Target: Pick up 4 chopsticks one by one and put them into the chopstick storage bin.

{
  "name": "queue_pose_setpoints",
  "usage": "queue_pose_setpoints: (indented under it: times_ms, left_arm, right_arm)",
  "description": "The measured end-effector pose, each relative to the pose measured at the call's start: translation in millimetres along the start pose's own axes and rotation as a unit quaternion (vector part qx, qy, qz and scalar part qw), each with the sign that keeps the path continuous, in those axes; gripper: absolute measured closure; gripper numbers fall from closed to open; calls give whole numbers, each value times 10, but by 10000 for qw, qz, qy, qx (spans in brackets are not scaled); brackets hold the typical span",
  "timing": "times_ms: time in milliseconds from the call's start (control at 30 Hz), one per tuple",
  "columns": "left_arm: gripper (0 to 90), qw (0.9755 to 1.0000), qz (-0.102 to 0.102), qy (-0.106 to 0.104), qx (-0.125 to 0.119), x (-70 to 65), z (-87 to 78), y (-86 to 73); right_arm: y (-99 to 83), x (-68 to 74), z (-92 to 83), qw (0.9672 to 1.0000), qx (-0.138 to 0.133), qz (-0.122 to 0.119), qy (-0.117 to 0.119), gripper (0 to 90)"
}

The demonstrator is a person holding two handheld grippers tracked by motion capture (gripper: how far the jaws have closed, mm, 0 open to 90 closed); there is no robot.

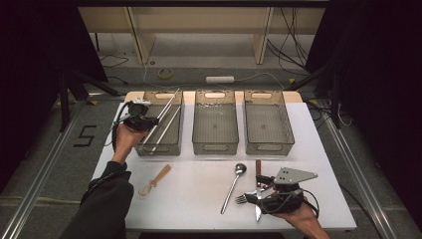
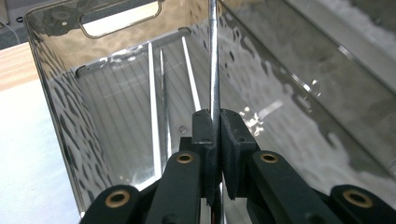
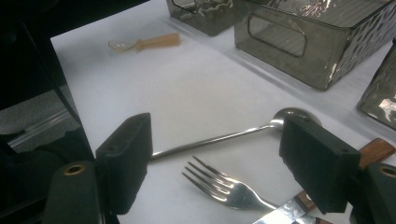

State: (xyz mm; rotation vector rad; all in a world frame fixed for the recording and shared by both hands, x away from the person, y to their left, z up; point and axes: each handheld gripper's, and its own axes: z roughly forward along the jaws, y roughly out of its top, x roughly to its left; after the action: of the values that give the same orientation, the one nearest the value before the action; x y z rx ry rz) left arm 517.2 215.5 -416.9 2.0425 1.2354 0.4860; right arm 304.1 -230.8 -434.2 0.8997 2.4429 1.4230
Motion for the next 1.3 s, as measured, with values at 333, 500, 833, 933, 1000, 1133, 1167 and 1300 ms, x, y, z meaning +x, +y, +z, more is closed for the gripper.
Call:
queue_pose_setpoints:
  times_ms: [333, 500, 833, 933, 1000, 1133, 1167, 1300]
  left_arm:
    - [840, 9995, -146, 134, 264, 32, 99, -28]
    - [832, 9988, -223, 203, 388, 44, 119, -39]
    - [667, 9993, -218, 45, 312, 26, -54, -44]
    - [589, 9997, -116, -67, 213, -54, -158, -66]
    - [526, 9997, -81, -155, 162, -130, -243, -93]
    - [459, 9995, 112, -229, 189, -245, -378, -123]
    - [457, 9994, 147, -236, 196, -266, -404, -131]
    - [427, 9988, 291, -216, 341, -342, -453, -182]
  right_arm:
    - [-1, 3, -5, 10000, -20, -26, 13, 266]
    - [-3, -3, -3, 10000, -15, -13, 11, 266]
    - [-1, 3, -4, 10000, -7, -18, 4, 265]
    - [-2, -1, -2, 10000, -8, -12, 1, 266]
    - [-2, 2, -4, 10000, -1, -17, -2, 266]
    - [1, 3, -8, 10000, -10, -18, -7, 265]
    - [2, 6, -10, 10000, -16, -31, -5, 266]
    - [1, 17, -8, 10000, 3, -42, -21, 266]
